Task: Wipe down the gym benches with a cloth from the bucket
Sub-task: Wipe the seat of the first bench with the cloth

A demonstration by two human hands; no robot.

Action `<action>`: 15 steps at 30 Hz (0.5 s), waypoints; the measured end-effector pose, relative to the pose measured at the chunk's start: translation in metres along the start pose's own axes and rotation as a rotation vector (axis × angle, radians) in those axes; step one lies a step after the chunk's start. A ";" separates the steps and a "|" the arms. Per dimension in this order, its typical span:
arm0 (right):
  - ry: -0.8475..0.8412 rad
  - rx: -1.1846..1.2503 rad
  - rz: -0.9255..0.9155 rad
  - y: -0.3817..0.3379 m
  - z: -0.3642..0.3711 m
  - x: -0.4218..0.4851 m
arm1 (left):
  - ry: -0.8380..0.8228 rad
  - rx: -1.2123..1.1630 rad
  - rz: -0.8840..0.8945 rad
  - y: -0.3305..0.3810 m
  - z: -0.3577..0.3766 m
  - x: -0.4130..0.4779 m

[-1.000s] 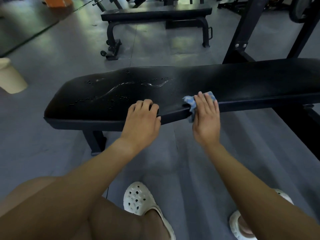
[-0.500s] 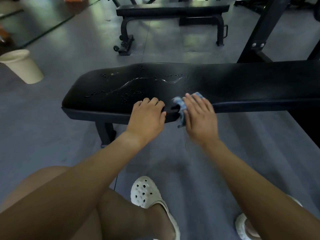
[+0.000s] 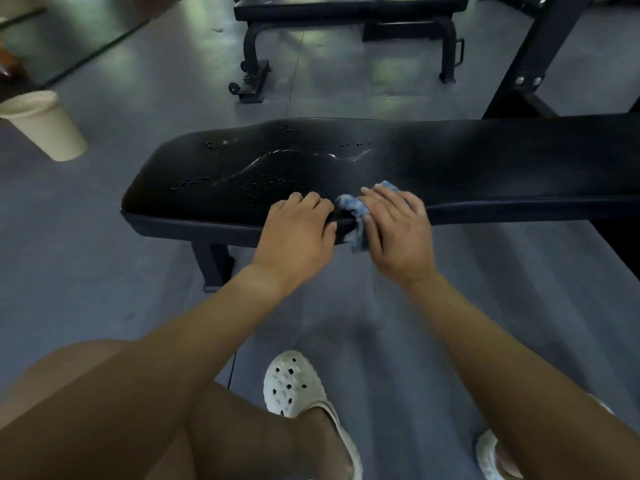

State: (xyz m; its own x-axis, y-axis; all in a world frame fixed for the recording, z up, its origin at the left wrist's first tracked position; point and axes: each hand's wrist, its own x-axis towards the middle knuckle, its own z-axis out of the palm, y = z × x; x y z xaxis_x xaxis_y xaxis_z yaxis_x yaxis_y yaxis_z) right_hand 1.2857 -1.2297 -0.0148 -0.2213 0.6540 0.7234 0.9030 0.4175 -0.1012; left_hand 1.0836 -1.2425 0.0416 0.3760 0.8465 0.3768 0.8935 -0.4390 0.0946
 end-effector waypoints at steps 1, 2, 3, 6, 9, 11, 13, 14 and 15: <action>0.013 0.001 0.070 0.007 -0.004 0.002 | -0.001 -0.015 0.004 -0.001 -0.001 0.000; 0.049 0.002 0.167 0.013 -0.008 0.004 | -0.004 -0.028 0.008 -0.002 -0.001 0.000; 0.094 0.009 0.277 0.017 -0.013 0.007 | -0.011 -0.036 0.012 -0.003 -0.002 0.001; 0.115 0.054 0.504 0.014 -0.016 0.016 | -0.065 -0.038 0.030 -0.007 -0.005 0.004; -0.001 0.017 0.454 0.000 -0.009 0.018 | -0.127 -0.043 0.040 -0.009 -0.012 0.010; -0.102 0.070 0.358 -0.012 -0.010 0.019 | -0.151 -0.034 0.042 -0.008 -0.016 0.013; -0.194 0.147 0.269 -0.018 -0.016 0.022 | -0.174 -0.014 0.036 -0.005 -0.020 0.015; -0.224 0.158 0.231 -0.019 -0.020 0.023 | -0.187 0.001 0.031 -0.004 -0.022 0.016; -0.247 0.149 0.207 -0.018 -0.024 0.026 | -0.203 0.013 0.027 -0.002 -0.024 0.017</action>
State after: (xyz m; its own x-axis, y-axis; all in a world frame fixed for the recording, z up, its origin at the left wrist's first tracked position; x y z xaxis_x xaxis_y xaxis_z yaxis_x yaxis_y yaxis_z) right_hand 1.2723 -1.2355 0.0222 -0.1382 0.8595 0.4921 0.8782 0.3361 -0.3403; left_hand 1.0822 -1.2341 0.0699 0.4408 0.8781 0.1859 0.8849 -0.4599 0.0741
